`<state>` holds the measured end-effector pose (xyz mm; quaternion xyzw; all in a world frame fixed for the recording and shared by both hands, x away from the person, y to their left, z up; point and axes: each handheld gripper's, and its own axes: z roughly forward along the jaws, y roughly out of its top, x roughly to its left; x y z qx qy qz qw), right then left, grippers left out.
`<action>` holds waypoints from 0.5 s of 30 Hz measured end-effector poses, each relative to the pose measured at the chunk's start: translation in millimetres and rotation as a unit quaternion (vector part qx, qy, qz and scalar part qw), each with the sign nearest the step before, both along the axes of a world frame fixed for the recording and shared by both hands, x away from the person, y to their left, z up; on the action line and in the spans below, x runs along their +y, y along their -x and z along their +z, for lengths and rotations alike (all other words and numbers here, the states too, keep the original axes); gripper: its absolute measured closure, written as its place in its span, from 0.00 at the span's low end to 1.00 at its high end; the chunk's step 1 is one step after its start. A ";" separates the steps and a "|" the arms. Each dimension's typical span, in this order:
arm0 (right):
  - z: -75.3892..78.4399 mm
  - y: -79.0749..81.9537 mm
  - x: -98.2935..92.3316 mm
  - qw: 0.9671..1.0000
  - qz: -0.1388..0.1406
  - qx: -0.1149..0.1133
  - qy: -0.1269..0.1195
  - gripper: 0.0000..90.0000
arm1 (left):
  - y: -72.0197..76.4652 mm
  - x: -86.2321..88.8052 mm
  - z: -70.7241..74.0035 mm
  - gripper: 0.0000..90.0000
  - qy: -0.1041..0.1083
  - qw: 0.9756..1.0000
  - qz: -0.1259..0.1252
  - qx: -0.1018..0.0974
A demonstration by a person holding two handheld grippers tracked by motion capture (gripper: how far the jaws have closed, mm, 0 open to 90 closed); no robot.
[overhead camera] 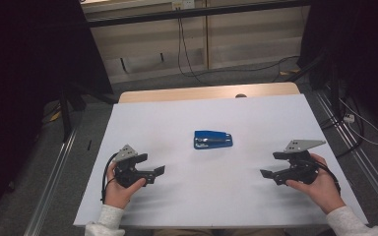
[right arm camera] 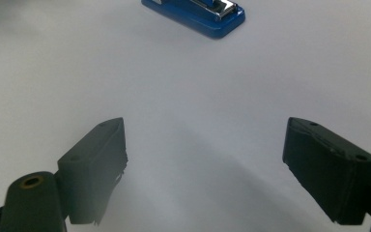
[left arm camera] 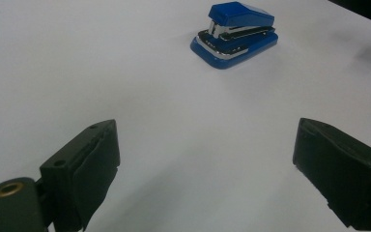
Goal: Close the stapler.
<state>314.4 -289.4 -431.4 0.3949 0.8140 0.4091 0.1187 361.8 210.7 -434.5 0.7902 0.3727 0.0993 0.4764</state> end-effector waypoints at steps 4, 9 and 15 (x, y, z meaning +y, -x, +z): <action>0.5 2.7 -1.3 1.000 -0.001 0.001 0.000 0.17 | 4.7 7.5 -0.9 0.11 0.001 1.000 0.004 0.001; 0.7 5.0 -2.2 1.000 0.001 0.001 0.002 0.17 | 8.8 14.5 -0.6 0.11 -0.005 1.000 0.006 -0.003; 1.5 6.5 -3.5 1.000 0.002 -0.001 -0.001 0.18 | 16.0 21.7 -0.3 0.11 0.002 1.000 0.011 -0.004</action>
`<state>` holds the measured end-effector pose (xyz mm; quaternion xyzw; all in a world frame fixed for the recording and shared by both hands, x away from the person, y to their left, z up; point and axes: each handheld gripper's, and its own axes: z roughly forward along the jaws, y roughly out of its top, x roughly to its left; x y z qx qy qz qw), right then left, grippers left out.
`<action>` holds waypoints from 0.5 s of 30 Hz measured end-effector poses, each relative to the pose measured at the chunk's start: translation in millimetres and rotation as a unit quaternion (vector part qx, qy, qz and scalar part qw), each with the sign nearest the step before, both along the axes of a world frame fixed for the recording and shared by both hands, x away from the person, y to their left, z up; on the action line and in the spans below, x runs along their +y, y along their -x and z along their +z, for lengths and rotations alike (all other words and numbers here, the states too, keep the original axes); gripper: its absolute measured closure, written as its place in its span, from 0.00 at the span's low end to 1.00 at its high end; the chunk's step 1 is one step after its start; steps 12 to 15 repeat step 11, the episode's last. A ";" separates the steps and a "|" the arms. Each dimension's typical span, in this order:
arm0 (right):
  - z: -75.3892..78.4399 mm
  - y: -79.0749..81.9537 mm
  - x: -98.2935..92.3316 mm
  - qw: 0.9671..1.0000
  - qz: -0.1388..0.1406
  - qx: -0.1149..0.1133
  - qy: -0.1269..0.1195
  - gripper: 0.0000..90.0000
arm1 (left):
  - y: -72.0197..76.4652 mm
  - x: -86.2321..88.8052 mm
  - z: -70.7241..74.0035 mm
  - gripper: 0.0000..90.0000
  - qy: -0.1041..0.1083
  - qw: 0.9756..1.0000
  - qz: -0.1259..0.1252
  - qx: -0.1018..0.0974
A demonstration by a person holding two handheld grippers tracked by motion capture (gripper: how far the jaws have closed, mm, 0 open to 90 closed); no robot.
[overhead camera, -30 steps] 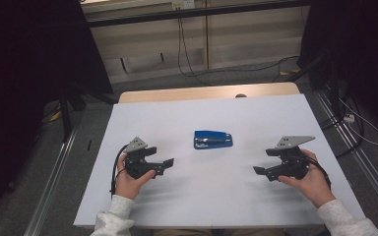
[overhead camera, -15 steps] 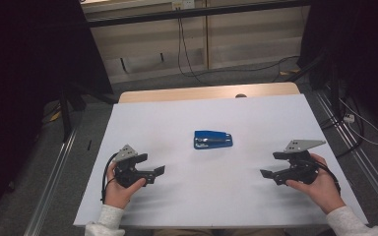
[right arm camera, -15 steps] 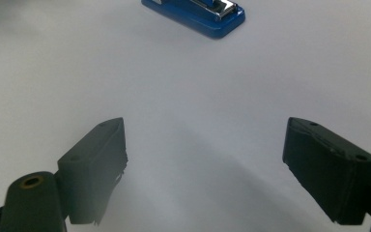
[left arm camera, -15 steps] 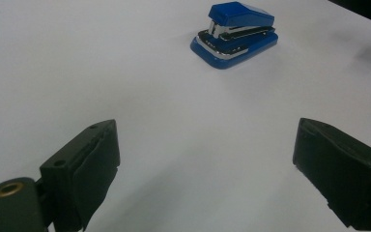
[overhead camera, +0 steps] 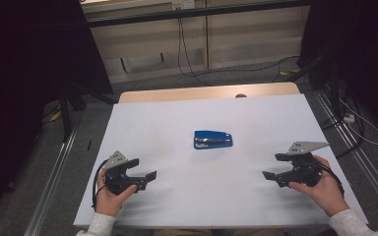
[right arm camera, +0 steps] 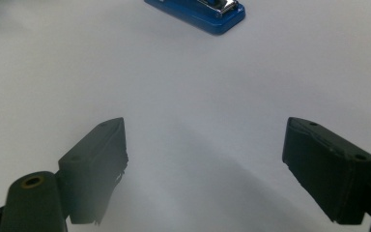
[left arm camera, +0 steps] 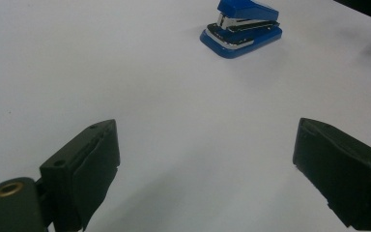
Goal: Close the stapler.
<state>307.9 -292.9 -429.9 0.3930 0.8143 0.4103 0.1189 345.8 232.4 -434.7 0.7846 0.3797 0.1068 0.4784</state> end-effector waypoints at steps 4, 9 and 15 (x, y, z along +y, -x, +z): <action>-0.1 -0.2 0.9 1.000 0.005 -0.002 0.003 0.18 | 1.4 1.9 0.0 0.11 -0.002 1.000 0.001 -0.003; 0.6 -0.8 1.3 1.000 0.005 -0.003 0.000 0.18 | 1.4 1.7 -0.3 0.11 -0.003 1.000 0.000 -0.002; 0.5 -0.9 1.5 1.000 0.005 -0.004 0.002 0.18 | 1.0 1.6 -0.3 0.11 -0.004 1.000 0.000 -0.002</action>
